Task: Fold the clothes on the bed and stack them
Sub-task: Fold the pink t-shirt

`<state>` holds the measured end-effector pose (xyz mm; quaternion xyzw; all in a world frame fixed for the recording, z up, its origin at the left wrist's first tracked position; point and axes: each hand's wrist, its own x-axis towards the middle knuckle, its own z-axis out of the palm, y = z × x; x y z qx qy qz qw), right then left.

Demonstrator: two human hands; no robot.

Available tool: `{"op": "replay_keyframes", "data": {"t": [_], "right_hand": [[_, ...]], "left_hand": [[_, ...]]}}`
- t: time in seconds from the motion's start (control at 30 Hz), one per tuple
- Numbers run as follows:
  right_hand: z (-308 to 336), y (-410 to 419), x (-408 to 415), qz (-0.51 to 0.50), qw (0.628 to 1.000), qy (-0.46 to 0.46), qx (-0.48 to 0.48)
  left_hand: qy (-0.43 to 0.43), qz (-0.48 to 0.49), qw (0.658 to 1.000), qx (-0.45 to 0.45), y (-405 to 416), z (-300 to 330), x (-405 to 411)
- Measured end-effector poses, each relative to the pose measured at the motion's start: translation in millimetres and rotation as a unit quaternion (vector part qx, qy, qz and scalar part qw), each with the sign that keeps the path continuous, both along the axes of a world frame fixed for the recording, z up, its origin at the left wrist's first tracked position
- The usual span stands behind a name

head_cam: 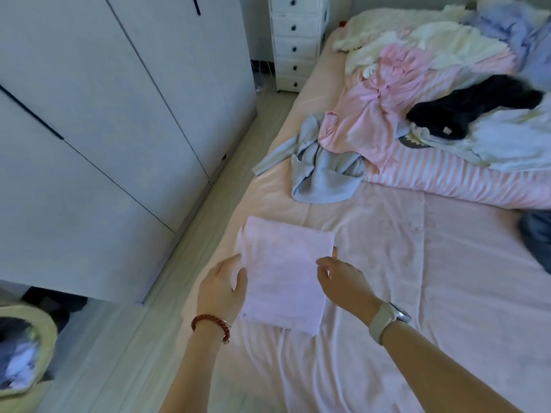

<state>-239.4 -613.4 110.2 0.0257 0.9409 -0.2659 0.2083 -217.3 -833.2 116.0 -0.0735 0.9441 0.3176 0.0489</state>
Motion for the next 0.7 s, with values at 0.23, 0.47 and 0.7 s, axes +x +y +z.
{"op": "replay_keyframes", "data": {"t": [0.23,0.47,0.7], "right_hand": [[80.1,-30.3,55.6,0.005,0.999,0.04,-0.016],[96.2,-120.0,55.5,0.018,0.996,0.071,-0.059],[81.1,-283.7,6.8,-0.034,0.995,0.089,-0.027]], "left_hand": [[-0.005,0.059,0.998,-0.014,-45.2,67.3,67.6],[0.014,0.108,0.994,0.009,-138.6,78.5,72.3],[-0.004,0.019,1.0,-0.014,-304.8,73.8,29.1]]}}
